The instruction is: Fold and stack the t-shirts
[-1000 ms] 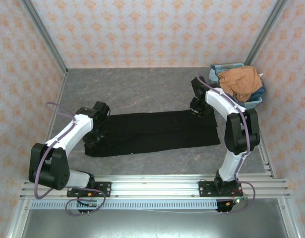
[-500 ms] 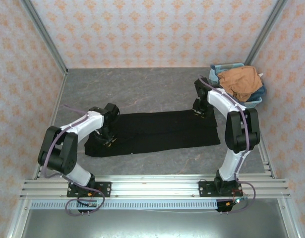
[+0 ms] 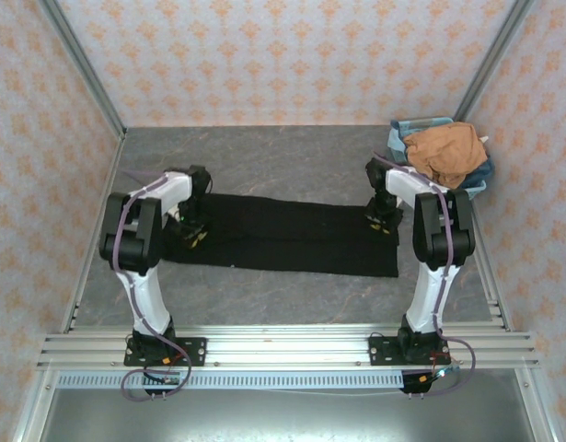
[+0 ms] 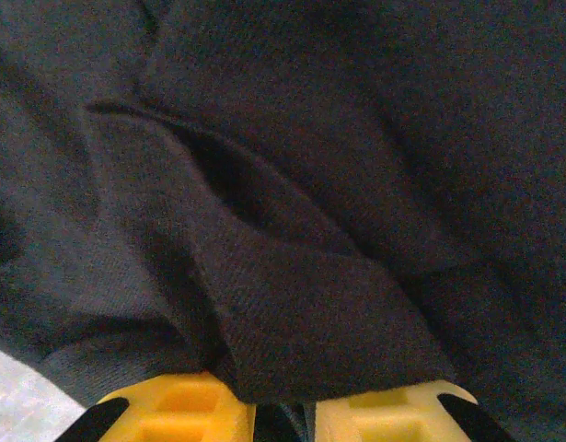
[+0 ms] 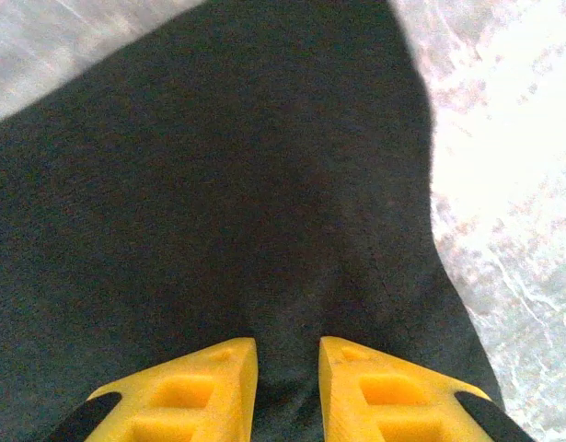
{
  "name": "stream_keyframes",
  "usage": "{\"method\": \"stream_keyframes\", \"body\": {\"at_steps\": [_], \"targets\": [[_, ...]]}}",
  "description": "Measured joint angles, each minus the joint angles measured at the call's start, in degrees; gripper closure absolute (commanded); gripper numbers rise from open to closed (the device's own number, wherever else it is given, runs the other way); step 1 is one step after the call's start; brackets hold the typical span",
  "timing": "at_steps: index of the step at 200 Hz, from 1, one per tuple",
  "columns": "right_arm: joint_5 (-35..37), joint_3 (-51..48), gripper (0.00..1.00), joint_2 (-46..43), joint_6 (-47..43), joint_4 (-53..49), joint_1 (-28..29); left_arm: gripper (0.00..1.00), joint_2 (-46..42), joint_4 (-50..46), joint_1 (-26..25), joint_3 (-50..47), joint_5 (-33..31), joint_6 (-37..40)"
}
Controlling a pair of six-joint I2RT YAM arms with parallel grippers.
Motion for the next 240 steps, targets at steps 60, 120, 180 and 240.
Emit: {"method": "stream_keyframes", "body": {"at_steps": [60,120,180,240], "targets": [[-3.3,-13.9,0.76,-10.1,11.8,0.2,4.7,0.60,30.9,1.1,-0.2,53.4,4.9,3.3],[-7.4,-16.2,0.71,-18.3,22.0,0.0,9.8,0.50,39.9,2.2,-2.8,72.1,8.2,1.5],[-8.1,-4.1,0.73,-14.9,10.3,3.6,8.2,0.64,2.4,12.8,-5.7,29.0,9.3,-9.1],[-10.2,3.9,0.75,-0.4,-2.2,6.2,7.5,0.70,13.7,18.5,-10.3,28.8,8.0,-18.1]]}}
